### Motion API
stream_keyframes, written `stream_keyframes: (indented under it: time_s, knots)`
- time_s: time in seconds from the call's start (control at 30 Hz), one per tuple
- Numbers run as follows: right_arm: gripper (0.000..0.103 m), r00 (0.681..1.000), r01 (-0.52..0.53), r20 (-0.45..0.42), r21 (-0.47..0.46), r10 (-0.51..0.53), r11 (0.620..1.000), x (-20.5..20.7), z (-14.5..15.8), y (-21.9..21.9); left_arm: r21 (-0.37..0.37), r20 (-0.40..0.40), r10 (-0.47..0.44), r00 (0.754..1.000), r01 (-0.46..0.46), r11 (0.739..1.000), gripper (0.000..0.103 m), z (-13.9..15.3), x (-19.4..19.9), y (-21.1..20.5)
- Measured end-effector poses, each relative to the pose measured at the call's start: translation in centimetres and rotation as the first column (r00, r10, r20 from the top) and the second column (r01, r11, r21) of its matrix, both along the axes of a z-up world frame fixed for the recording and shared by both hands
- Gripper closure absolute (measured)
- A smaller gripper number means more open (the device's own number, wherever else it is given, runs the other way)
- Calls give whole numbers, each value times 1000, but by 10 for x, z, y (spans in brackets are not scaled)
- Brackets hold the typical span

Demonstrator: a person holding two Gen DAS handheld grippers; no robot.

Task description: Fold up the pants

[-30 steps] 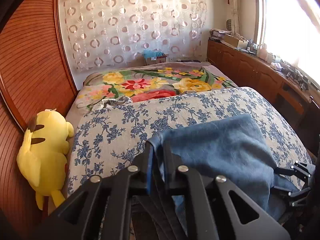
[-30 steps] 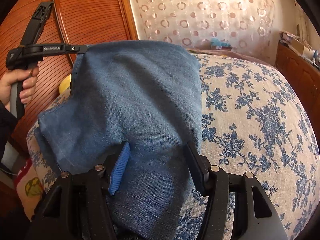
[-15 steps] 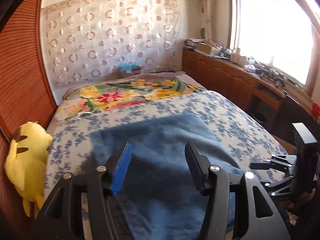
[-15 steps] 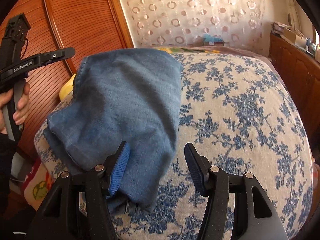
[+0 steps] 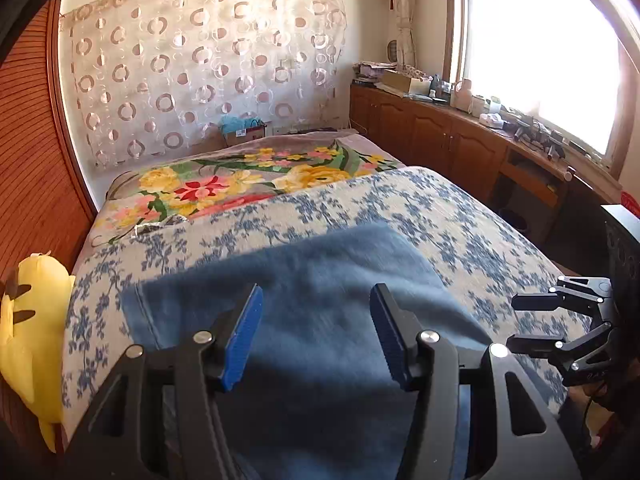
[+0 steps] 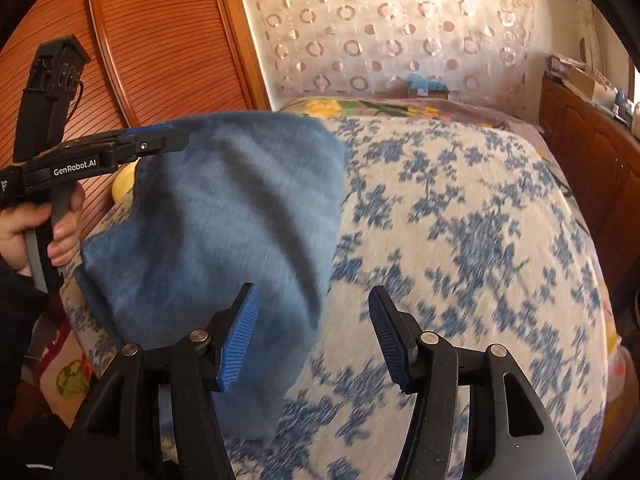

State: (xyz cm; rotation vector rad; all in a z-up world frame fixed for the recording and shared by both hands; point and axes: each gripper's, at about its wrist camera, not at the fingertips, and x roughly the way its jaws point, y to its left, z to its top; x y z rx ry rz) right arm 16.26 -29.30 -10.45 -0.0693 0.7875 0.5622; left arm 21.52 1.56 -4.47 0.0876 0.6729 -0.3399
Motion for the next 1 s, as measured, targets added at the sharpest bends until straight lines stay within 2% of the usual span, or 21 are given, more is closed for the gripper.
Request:
stream_keyframes:
  time_s: [0.13, 0.3, 0.4, 0.5, 0.73, 0.9, 1.0]
  knots:
    - [45, 1000, 6, 21, -19, -5, 1000, 30, 12, 0, 13, -12, 20, 1000, -19, 1000, 48, -5, 26, 6]
    - [45, 999, -12, 34, -35, 13, 999, 62, 23, 9, 5, -65, 51, 997, -51, 999, 48, -33, 43, 22]
    - [45, 999, -31, 24, -46, 32, 998, 84, 24, 21, -23, -101, 51, 994, -53, 998, 48, -52, 51, 32]
    - [45, 999, -50, 7, -60, 51, 997, 105, 18, 34, -20, -108, 51, 993, -54, 998, 48, -62, 55, 34]
    - [45, 996, -75, -45, -72, 72, 995, 137, 0, 56, -42, -140, 42, 989, -48, 998, 47, -68, 62, 38]
    - [45, 992, -92, -99, -91, 83, 992, 146, -21, 63, -30, -132, 43, 990, -48, 998, 47, -67, 60, 38]
    - [45, 991, -96, -98, -84, 87, 992, 145, -22, 62, -12, -107, 59, 993, -61, 998, 47, -61, 54, 40]
